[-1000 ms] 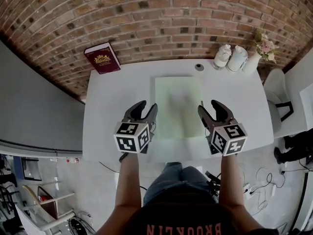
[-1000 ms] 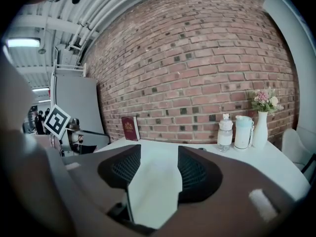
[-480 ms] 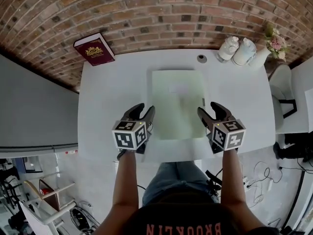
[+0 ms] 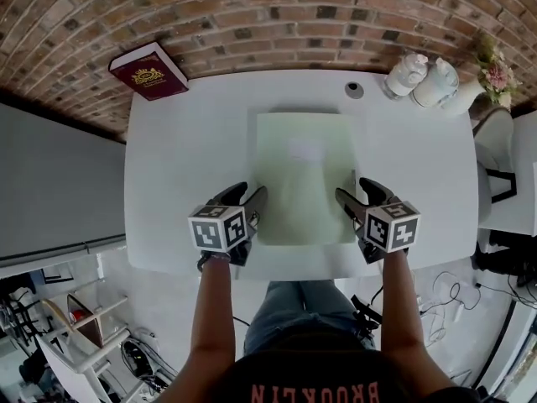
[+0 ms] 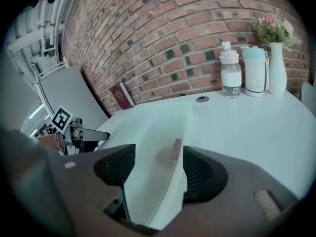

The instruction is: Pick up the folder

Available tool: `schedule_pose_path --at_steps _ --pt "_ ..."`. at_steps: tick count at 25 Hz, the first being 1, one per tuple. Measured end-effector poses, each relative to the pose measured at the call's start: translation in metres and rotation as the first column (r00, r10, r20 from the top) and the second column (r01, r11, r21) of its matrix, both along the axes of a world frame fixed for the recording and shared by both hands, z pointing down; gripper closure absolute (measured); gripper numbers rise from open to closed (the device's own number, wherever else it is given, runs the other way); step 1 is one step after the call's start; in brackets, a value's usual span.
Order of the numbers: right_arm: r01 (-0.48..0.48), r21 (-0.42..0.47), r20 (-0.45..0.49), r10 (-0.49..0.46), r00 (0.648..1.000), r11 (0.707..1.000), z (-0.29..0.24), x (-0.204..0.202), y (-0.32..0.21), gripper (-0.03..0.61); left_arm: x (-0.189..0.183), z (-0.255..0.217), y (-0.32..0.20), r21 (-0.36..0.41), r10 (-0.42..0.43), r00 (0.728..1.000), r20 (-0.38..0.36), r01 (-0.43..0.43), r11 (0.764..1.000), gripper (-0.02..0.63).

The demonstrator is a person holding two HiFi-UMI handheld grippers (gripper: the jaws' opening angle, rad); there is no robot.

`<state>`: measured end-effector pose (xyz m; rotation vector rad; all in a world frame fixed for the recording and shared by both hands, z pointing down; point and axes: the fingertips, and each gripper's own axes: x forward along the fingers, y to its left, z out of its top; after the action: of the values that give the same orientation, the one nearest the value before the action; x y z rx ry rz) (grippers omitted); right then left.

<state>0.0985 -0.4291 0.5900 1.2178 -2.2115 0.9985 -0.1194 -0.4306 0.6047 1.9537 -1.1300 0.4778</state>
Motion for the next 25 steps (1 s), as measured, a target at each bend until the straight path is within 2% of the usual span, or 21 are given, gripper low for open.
schedule_pose_path --at_steps 4,6,9,14,15,19,25 --pt "0.000 -0.061 0.065 0.004 0.998 0.998 0.016 -0.003 -0.008 0.257 0.002 0.008 -0.004 -0.034 -0.022 0.993 -0.120 0.018 0.999 0.393" --pt "0.008 -0.090 0.088 0.000 0.996 0.996 0.023 -0.004 -0.011 0.244 0.006 0.013 -0.005 -0.055 -0.019 0.983 -0.181 0.009 0.998 0.370" --pt "0.031 -0.127 0.113 -0.017 0.993 0.991 0.031 -0.007 -0.012 0.235 0.013 0.019 -0.007 -0.085 -0.013 0.970 -0.242 -0.008 0.996 0.362" --pt "0.032 -0.153 0.168 -0.006 0.986 0.988 0.035 -0.008 -0.013 0.233 0.014 0.021 -0.014 -0.146 -0.078 0.908 -0.411 0.019 0.989 0.359" --pt "0.031 -0.155 0.168 -0.005 0.986 0.987 0.036 -0.008 -0.012 0.233 0.013 0.021 -0.014 -0.148 -0.082 0.906 -0.415 0.022 0.989 0.359" --pt "0.025 -0.158 0.163 0.001 0.987 0.987 0.035 -0.008 -0.012 0.242 0.011 0.023 -0.013 -0.113 -0.064 0.943 -0.325 0.028 0.993 0.364" --pt "0.005 -0.170 0.150 0.021 0.989 0.986 0.031 -0.008 -0.005 0.245 0.016 0.013 -0.010 -0.076 -0.027 0.955 -0.295 0.005 0.997 0.371"
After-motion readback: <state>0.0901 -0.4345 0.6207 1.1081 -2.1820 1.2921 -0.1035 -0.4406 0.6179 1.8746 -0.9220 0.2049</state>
